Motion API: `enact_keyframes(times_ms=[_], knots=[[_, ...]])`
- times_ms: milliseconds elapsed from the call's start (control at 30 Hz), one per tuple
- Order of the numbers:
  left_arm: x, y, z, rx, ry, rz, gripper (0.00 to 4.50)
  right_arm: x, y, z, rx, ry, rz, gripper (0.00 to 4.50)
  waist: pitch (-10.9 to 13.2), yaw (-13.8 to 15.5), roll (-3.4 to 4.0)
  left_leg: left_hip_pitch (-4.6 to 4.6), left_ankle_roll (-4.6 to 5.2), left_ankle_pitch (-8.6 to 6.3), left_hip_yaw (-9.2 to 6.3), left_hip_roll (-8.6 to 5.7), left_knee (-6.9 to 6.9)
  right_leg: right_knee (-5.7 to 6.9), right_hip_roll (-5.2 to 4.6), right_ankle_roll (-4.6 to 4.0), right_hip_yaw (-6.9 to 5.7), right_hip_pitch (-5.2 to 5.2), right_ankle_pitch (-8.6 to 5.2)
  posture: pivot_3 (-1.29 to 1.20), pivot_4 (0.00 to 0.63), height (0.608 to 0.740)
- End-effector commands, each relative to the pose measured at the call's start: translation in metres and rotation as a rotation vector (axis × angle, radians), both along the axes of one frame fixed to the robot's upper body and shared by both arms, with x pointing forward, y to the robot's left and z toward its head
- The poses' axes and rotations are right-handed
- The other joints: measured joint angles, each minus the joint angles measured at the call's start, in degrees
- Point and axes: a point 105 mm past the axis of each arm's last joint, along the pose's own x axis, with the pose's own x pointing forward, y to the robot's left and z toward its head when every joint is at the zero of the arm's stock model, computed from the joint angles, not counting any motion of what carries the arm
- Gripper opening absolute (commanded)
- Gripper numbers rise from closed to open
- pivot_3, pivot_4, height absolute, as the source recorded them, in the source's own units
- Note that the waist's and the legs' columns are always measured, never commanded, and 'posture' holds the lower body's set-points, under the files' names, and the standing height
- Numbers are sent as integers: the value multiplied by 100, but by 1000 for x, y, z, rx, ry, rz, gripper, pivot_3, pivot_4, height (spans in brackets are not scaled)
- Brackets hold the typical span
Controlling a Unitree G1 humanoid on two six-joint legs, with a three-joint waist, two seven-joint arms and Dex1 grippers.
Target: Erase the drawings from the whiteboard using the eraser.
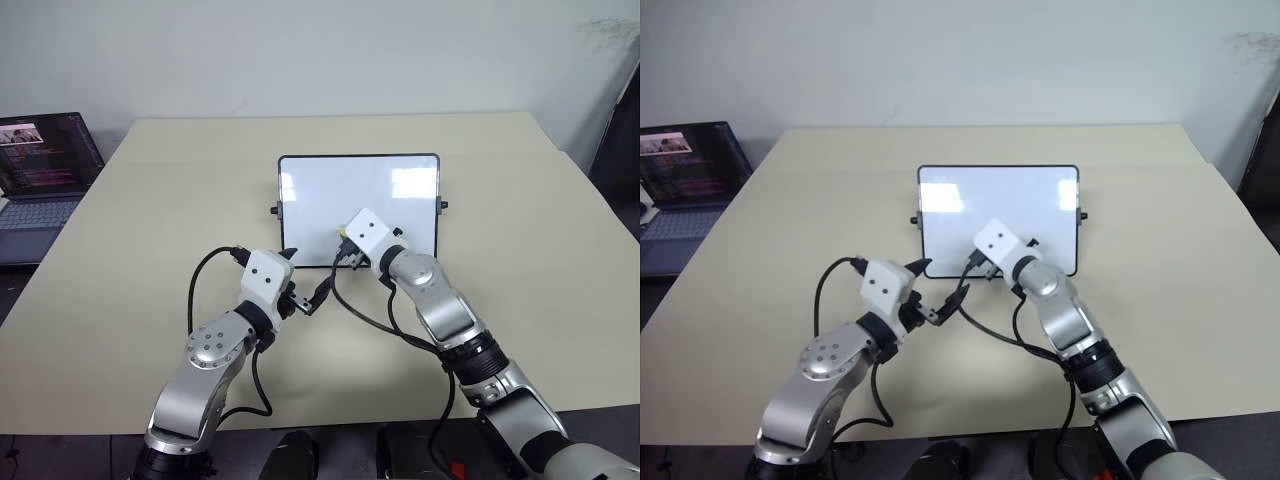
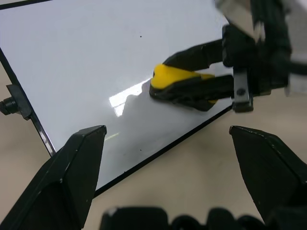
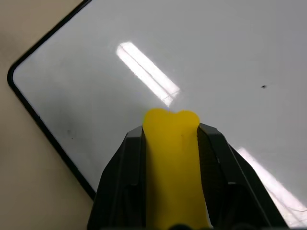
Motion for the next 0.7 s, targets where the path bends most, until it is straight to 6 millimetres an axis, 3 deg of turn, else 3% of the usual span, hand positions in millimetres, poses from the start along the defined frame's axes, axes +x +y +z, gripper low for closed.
enact_keyframes(times_ms=[33,267,567,700], knots=[[-5,-5,12,-15,-53,-13,4500,4,-9,-1,-39,-47,-4,1144,0,0,0,0,0,0,0,0,0,0,0,0,1,0,0,0,150,740],[-4,-4,15,-17,-59,-5,4500,3,-21,-11,-79,-30,-9,1144,-1,5,-1,3,3,-1,1,1,6,4,0,0,-4,8,0,0,150,740],[-2,-5,17,-18,-59,-10,4500,-3,-58,-21,-126,6,-70,1144,-2,21,-2,4,4,-1,0,0,8,4,0,0,-3,10,0,0,150,740],[-1,-6,17,-19,-59,-12,4500,-5,-66,-16,-116,6,-86,1144,-3,28,-4,4,4,-1,1,-1,8,2,0,1,-4,13,0,0,150,740]])
